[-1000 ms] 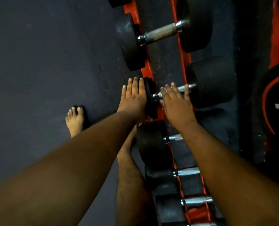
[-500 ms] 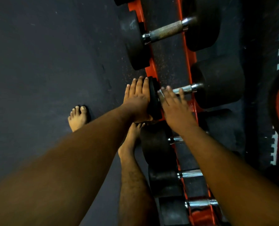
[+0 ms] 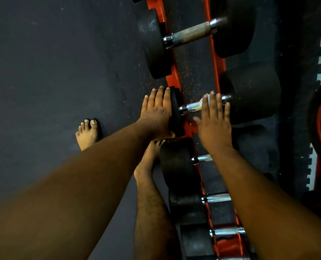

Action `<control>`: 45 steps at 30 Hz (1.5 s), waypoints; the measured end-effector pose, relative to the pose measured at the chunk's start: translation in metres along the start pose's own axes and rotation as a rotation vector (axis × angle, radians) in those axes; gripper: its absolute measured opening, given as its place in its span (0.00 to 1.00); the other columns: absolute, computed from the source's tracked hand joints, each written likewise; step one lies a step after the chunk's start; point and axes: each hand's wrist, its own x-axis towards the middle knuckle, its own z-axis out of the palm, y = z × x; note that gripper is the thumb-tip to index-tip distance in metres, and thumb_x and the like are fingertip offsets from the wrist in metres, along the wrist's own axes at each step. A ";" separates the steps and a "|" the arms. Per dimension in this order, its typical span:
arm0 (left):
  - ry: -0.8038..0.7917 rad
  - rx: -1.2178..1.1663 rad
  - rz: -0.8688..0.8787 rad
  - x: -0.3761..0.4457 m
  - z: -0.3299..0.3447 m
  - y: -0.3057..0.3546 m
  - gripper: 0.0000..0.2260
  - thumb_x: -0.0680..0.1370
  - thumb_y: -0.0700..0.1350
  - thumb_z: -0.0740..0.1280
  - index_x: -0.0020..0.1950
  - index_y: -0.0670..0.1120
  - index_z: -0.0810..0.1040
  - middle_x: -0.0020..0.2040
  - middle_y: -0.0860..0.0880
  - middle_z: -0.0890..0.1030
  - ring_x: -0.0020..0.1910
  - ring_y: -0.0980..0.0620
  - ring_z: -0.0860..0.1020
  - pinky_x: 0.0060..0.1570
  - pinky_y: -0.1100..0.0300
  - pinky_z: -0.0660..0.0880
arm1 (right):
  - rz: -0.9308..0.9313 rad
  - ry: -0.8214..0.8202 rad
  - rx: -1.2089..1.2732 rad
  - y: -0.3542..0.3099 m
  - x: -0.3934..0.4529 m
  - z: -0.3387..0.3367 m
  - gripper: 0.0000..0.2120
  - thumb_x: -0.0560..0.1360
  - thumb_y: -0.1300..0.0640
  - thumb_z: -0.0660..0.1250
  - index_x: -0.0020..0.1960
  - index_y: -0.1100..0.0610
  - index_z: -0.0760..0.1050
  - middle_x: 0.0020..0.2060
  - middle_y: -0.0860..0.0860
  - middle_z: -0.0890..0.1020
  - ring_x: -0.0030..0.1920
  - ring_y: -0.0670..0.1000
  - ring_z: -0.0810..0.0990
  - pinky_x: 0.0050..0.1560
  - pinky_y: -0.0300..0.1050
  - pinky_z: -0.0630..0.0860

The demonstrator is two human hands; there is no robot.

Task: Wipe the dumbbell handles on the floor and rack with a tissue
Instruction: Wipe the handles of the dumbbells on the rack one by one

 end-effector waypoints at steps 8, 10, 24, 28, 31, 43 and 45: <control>-0.004 -0.005 0.004 -0.001 -0.001 0.000 0.64 0.65 0.59 0.80 0.81 0.42 0.35 0.82 0.40 0.40 0.81 0.39 0.38 0.78 0.42 0.38 | -0.099 0.019 0.001 0.003 -0.001 0.003 0.36 0.82 0.43 0.54 0.82 0.58 0.46 0.81 0.59 0.49 0.81 0.59 0.45 0.78 0.64 0.45; -0.007 -0.002 0.005 -0.001 -0.001 0.000 0.64 0.66 0.59 0.80 0.81 0.42 0.35 0.82 0.40 0.40 0.81 0.39 0.37 0.78 0.42 0.38 | 0.033 0.018 0.043 0.005 -0.003 0.001 0.37 0.82 0.43 0.54 0.82 0.61 0.45 0.81 0.61 0.47 0.81 0.60 0.43 0.79 0.60 0.45; -0.009 -0.011 -0.002 -0.001 -0.001 0.001 0.64 0.66 0.60 0.79 0.81 0.42 0.34 0.82 0.41 0.39 0.81 0.40 0.37 0.79 0.42 0.38 | -0.145 -0.007 0.018 -0.012 -0.006 0.002 0.35 0.83 0.49 0.55 0.82 0.61 0.43 0.81 0.62 0.45 0.81 0.60 0.42 0.79 0.63 0.44; -0.010 0.004 0.000 -0.002 -0.003 0.001 0.64 0.66 0.58 0.80 0.81 0.42 0.35 0.82 0.41 0.40 0.81 0.40 0.38 0.79 0.42 0.39 | -0.339 -0.010 -0.018 -0.014 -0.001 0.000 0.37 0.78 0.61 0.59 0.82 0.56 0.44 0.82 0.57 0.48 0.81 0.58 0.45 0.78 0.66 0.46; -0.007 0.007 0.001 -0.001 -0.001 0.001 0.64 0.66 0.58 0.80 0.81 0.42 0.35 0.82 0.40 0.40 0.81 0.39 0.38 0.79 0.42 0.40 | -0.186 0.025 -0.019 0.008 0.001 0.001 0.34 0.82 0.52 0.60 0.82 0.56 0.48 0.81 0.58 0.51 0.81 0.59 0.47 0.78 0.64 0.45; -0.001 0.010 -0.001 0.000 0.000 0.000 0.64 0.66 0.58 0.80 0.81 0.42 0.34 0.82 0.41 0.40 0.81 0.40 0.38 0.79 0.42 0.39 | -0.214 -0.036 -0.038 -0.039 -0.009 -0.001 0.36 0.80 0.56 0.57 0.81 0.61 0.42 0.81 0.59 0.45 0.81 0.59 0.41 0.77 0.69 0.44; 0.003 0.007 -0.004 0.000 0.001 0.000 0.64 0.66 0.58 0.80 0.81 0.43 0.35 0.82 0.41 0.40 0.81 0.40 0.38 0.79 0.42 0.39 | -0.255 -0.040 -0.036 -0.033 -0.006 -0.004 0.33 0.80 0.58 0.54 0.82 0.60 0.45 0.81 0.58 0.48 0.81 0.58 0.43 0.76 0.71 0.44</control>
